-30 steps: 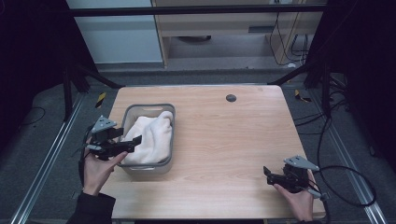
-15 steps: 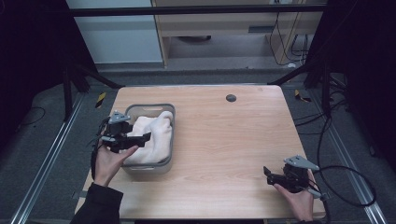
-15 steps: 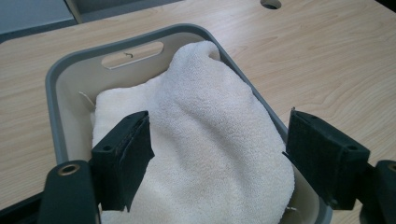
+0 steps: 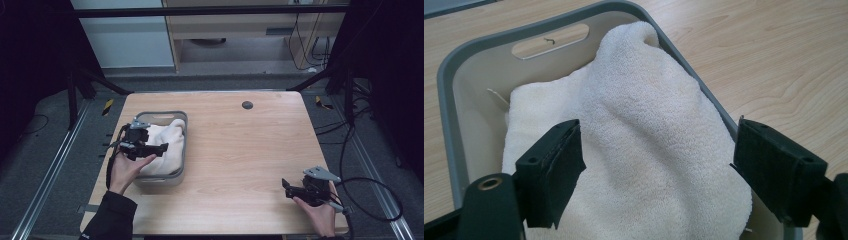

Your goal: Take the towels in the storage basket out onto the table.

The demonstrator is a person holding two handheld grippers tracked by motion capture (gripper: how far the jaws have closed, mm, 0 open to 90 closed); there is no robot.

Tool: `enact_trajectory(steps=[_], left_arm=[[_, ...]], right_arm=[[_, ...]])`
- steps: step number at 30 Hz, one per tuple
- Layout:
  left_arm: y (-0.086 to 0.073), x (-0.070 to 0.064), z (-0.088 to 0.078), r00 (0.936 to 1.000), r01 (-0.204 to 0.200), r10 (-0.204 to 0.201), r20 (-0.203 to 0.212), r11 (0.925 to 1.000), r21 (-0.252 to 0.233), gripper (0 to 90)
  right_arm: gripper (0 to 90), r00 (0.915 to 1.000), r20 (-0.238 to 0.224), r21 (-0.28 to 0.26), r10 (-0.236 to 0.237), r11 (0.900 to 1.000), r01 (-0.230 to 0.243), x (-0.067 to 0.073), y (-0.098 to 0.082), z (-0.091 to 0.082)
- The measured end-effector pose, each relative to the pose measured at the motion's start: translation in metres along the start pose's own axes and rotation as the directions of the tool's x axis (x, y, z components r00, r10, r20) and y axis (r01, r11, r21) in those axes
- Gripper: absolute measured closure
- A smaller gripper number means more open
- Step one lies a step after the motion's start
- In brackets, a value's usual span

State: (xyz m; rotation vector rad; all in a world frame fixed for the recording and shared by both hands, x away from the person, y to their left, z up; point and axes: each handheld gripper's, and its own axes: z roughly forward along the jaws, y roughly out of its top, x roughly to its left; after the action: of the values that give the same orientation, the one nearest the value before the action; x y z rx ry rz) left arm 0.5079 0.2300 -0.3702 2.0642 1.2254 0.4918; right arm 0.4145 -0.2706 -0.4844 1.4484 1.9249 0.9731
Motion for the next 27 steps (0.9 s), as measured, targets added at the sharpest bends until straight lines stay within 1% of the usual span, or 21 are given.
enact_trajectory(steps=[6,9,10,12,13,14,15,16,21,22,23,25,27], left_arm=[[-0.001,0.0,0.016,1.0,0.0,0.0,0.004,0.9993,0.038,17.8],[-0.003,-0.001,0.024,1.0,0.003,-0.003,0.008,0.9988,0.049,16.7],[-0.003,-0.001,0.027,1.0,-0.003,0.003,0.008,0.998,0.062,15.9],[-0.004,-0.001,0.031,1.0,0.0,0.0,0.004,0.9971,0.076,14.8],[-0.005,-0.001,0.033,0.9999,0.009,-0.01,0.004,0.9969,0.078,14.6],[-0.005,0.0,0.035,1.0,0.006,-0.006,0.004,0.9963,0.085,14.5],[-0.006,0.0,0.038,0.9999,0.015,-0.016,0.003,0.996,0.088,14.2],[-0.007,0.001,0.04,0.9999,0.014,-0.014,0.005,0.9953,0.095,14.0],[-0.013,0.005,0.05,0.9991,0.039,-0.041,0.011,0.9911,0.127,12.9],[-0.015,0.006,0.052,0.9988,0.045,-0.048,0.015,0.9904,0.131,12.7],[-0.016,0.007,0.053,0.9985,0.049,-0.052,0.019,0.9898,0.134,12.6],[-0.018,0.008,0.056,0.998,0.054,-0.058,0.025,0.9892,0.136,12.7],[-0.019,0.008,0.057,0.9981,0.052,-0.056,0.025,0.9891,0.138,12.9]], right_arm=[[6.5,1.0,0.001,-0.002,0.008,1.0,-0.008,0.0,0.0,-0.001],[6.2,1.0,0.0,-0.001,0.004,1.0,-0.004,0.0,0.0,0.0],[6.1,1.0,-0.002,0.002,0.005,1.0,-0.005,0.0,0.0,0.0],[6.0,1.0,-0.001,0.003,0.002,1.0,-0.002,0.0,0.0,0.0],[5.9,1.0,0.0,0.002,-0.001,1.0,0.001,0.0,0.0,0.0],[5.8,1.0,-0.001,0.002,-0.001,1.0,0.001,0.0,0.0,0.0],[5.8,1.0,-0.001,0.003,-0.001,1.0,0.001,0.0,0.0,0.0],[5.7,1.0,-0.002,0.005,-0.002,1.0,0.002,0.0,0.0,0.001],[5.2,1.0,-0.009,0.016,-0.002,1.0,0.002,0.0,0.0,0.001],[5.1,0.9999,-0.011,0.019,-0.001,1.0,0.001,0.001,0.0,0.001],[5.1,0.9999,-0.006,0.019,-0.01,1.0,0.011,0.0,0.0,0.002],[5.0,0.9999,-0.009,0.024,-0.006,1.0,0.006,0.001,0.0,0.002],[4.9,0.9999,-0.01,0.027,-0.009,1.0,0.009,0.001,0.0,0.003]])
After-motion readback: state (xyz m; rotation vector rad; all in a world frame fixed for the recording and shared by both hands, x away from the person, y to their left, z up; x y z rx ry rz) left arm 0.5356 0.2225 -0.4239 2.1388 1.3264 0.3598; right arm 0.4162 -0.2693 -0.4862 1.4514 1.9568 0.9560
